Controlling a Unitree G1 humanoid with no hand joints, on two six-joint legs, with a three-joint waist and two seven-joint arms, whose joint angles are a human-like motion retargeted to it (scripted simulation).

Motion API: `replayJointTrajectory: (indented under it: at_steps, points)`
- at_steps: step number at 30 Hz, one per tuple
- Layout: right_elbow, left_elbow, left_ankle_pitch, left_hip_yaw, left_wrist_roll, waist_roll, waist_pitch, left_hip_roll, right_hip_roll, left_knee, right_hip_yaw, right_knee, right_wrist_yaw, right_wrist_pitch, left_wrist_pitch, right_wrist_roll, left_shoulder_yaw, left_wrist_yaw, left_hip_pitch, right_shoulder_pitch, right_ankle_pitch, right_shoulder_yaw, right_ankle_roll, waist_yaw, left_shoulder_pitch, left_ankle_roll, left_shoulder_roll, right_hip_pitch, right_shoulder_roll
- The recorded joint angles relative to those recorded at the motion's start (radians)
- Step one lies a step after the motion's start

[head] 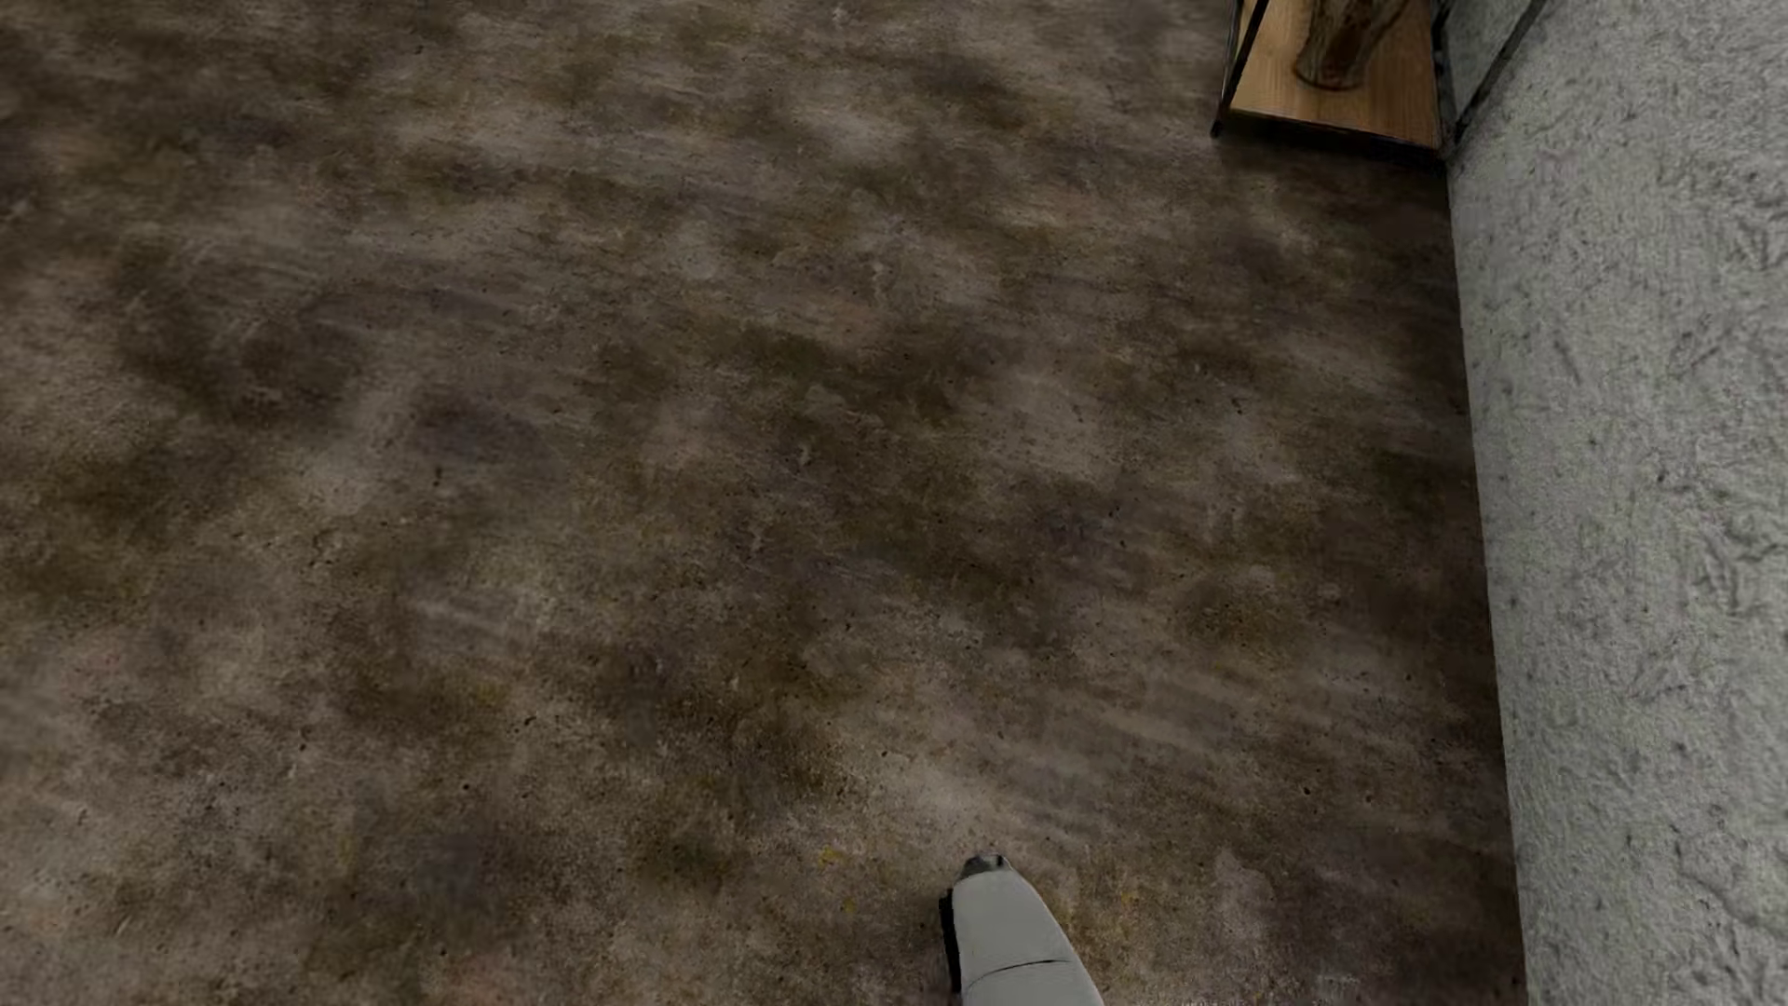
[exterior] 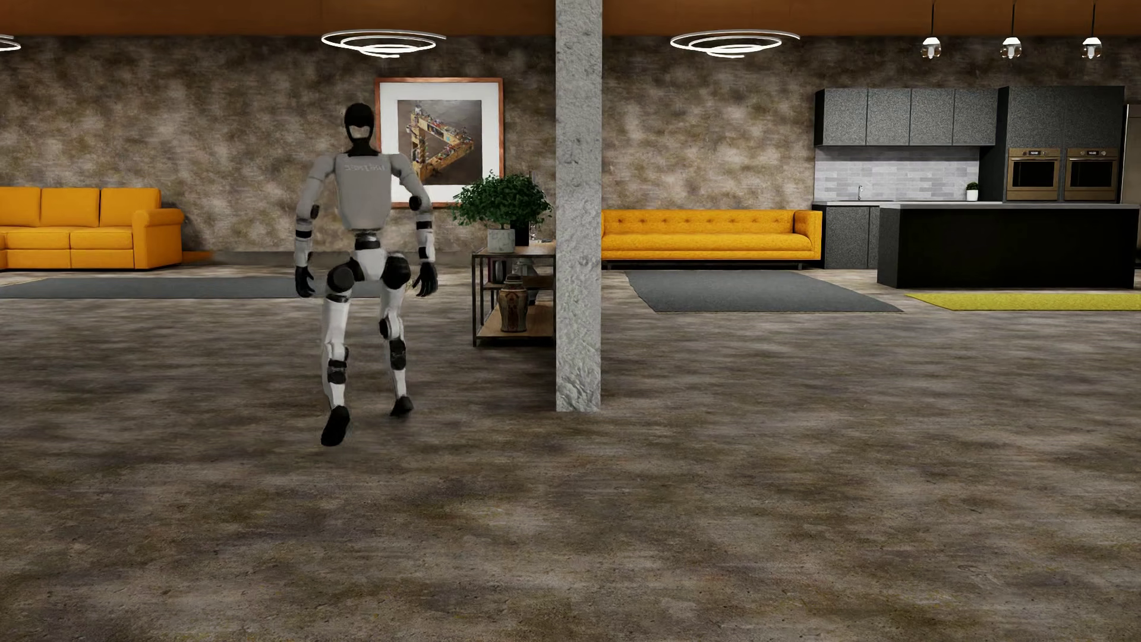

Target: Avoid the corner

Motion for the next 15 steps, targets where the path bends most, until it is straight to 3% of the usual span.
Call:
replayJointTrajectory:
  at_steps: [2,3,6,7,8,9,12,13,15]
  points:
    - [0.017,0.042,0.214,0.0,0.0,0.021,-0.032,0.02,0.058,0.157,0.0,0.035,0.0,0.0,0.0,0.0,0.003,0.0,-0.094,0.012,-0.116,0.019,0.0,-0.007,0.035,0.0,-0.005,0.061,0.004]
    - [-0.013,0.069,0.228,0.0,0.0,0.026,-0.041,-0.004,0.088,0.296,0.0,0.038,0.0,0.0,0.0,0.0,-0.006,0.0,-0.183,0.026,-0.184,-0.014,0.0,0.049,0.04,0.0,-0.01,0.105,0.006]
    - [-0.101,0.1,0.051,0.0,0.0,0.039,0.005,-0.069,0.217,0.687,0.0,-0.102,0.0,0.0,0.0,0.0,-0.047,0.0,-0.452,-0.069,-0.31,0.011,0.0,0.222,0.102,0.0,-0.025,0.402,-0.001]
    - [-0.152,0.108,-0.009,0.0,0.0,0.036,0.019,-0.101,0.237,0.701,0.0,-0.17,0.0,0.0,0.0,0.0,-0.078,0.0,-0.548,-0.104,-0.373,-0.043,0.0,0.271,0.127,0.0,-0.023,0.524,-0.004]
    - [-0.206,0.125,-0.029,0.0,0.0,0.035,0.012,-0.117,0.252,0.665,0.0,-0.219,0.0,0.0,0.0,0.0,-0.116,0.0,-0.672,-0.143,-0.429,-0.108,0.0,0.323,0.149,0.0,-0.019,0.605,-0.007]
    - [-0.263,0.139,-0.033,0.0,0.0,0.025,0.019,-0.151,0.221,0.547,0.0,-0.257,0.0,0.0,0.0,0.0,-0.127,0.0,-0.729,-0.173,-0.487,-0.165,0.0,0.382,0.181,0.0,-0.021,0.716,-0.015]
    - [-0.422,0.175,0.064,0.0,0.0,0.027,-0.016,-0.146,0.182,0.053,0.0,-0.338,0.0,0.0,0.0,0.0,-0.159,0.0,-0.857,-0.297,-0.639,-0.339,0.0,0.496,0.254,0.0,-0.028,0.938,-0.036]
    - [-0.47,0.178,0.067,0.0,0.0,0.03,-0.038,-0.144,0.174,-0.095,0.0,-0.347,0.0,0.0,0.0,0.0,-0.163,0.0,-0.877,-0.335,-0.671,-0.367,0.0,0.514,0.278,0.0,-0.028,0.99,-0.049]
    - [-0.528,0.185,0.039,0.0,0.0,0.03,-0.052,-0.124,0.103,-0.084,0.0,-0.33,0.0,0.0,0.0,0.0,-0.162,0.0,-0.917,-0.367,-0.644,-0.429,0.0,0.59,0.306,0.0,-0.025,1.078,-0.06]
